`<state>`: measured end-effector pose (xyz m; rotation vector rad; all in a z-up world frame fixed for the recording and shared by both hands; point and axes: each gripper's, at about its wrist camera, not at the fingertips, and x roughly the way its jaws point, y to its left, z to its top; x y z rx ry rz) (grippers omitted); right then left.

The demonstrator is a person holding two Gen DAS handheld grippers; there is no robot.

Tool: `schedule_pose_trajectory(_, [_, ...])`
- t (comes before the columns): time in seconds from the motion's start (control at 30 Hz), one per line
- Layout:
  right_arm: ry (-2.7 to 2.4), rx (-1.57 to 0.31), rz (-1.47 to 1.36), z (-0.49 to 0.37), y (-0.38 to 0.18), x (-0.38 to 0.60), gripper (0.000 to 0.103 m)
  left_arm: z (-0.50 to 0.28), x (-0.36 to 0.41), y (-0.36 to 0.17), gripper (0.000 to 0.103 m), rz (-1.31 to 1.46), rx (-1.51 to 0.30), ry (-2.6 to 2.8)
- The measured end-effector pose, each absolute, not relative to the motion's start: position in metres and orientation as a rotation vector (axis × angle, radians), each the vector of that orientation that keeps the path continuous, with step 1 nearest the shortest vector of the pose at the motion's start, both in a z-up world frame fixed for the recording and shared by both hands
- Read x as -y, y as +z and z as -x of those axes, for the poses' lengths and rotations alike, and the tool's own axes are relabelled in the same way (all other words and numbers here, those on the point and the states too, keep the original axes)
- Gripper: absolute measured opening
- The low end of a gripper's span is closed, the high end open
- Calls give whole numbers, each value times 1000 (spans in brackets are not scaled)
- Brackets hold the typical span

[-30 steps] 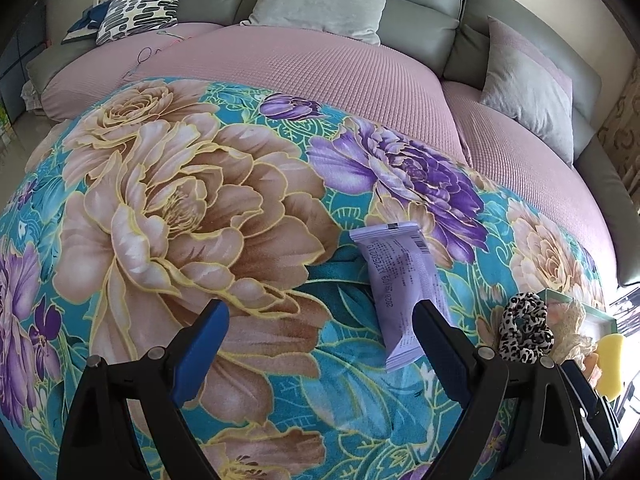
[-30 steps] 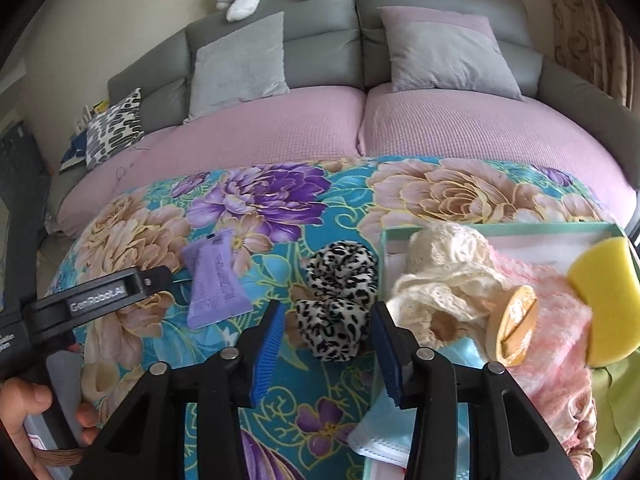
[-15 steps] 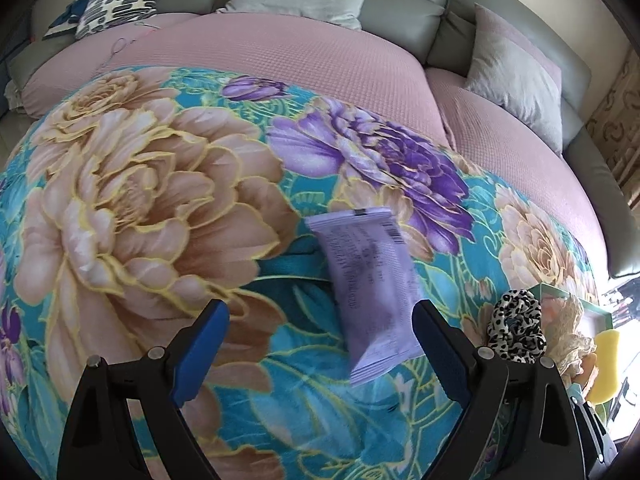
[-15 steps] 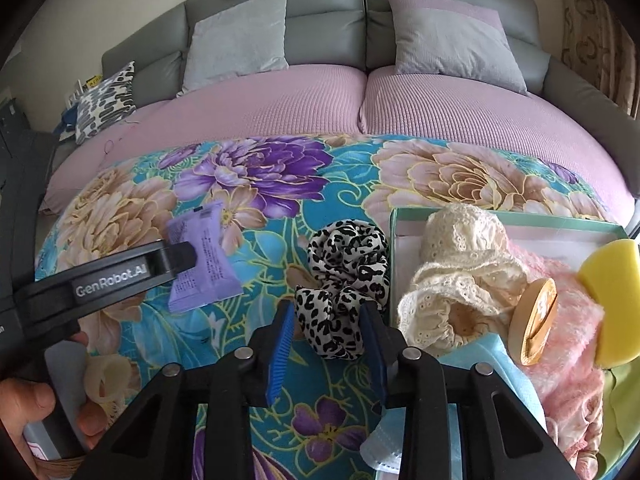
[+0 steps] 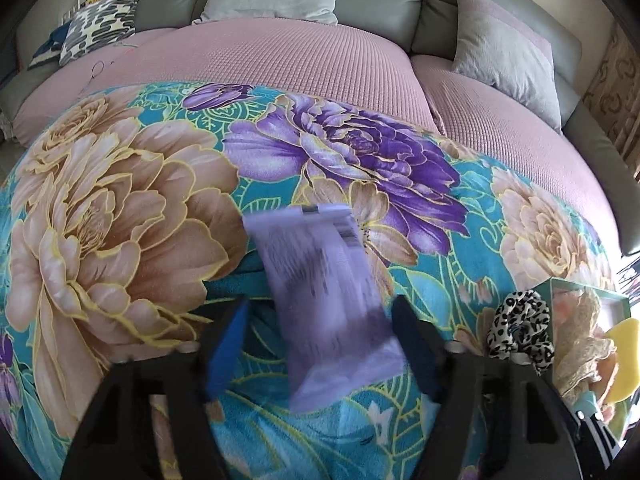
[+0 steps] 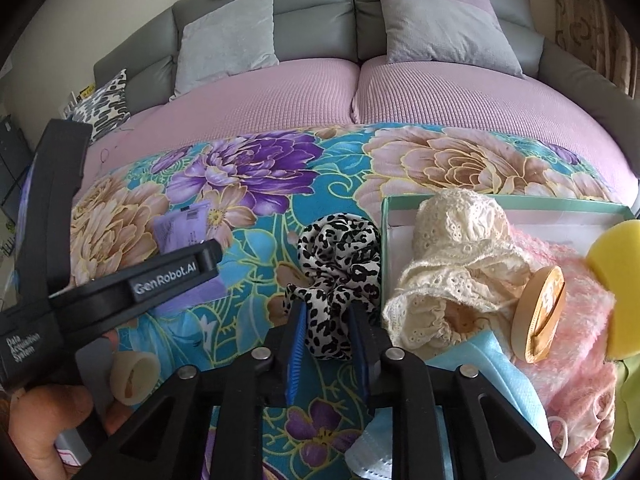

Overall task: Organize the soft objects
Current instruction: 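Grasp the purple wet-wipe pack with the left tool while the right tool grasps the leopard scrunchie, then carry the wet-wipe pack and leopard scrunchie over the tray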

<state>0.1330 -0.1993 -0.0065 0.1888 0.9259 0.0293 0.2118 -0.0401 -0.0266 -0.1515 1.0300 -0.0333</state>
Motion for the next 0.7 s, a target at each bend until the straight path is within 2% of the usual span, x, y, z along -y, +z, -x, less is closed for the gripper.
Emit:
schedule_pose_trajectory(0.03, [29,-926,-194,-133,-6,200,18,-212,42,-27,54,142,-1030,-31])
schedule_pose_trajectory(0.37, [36,-922,-195,-132,-5,199,12,-207,43,-21,48,156,-1020,-58])
schedule_pose_trajectory(0.7, [33,-891,-226,-128,2,205,10,-199,40,-4,47,170,-982,-53])
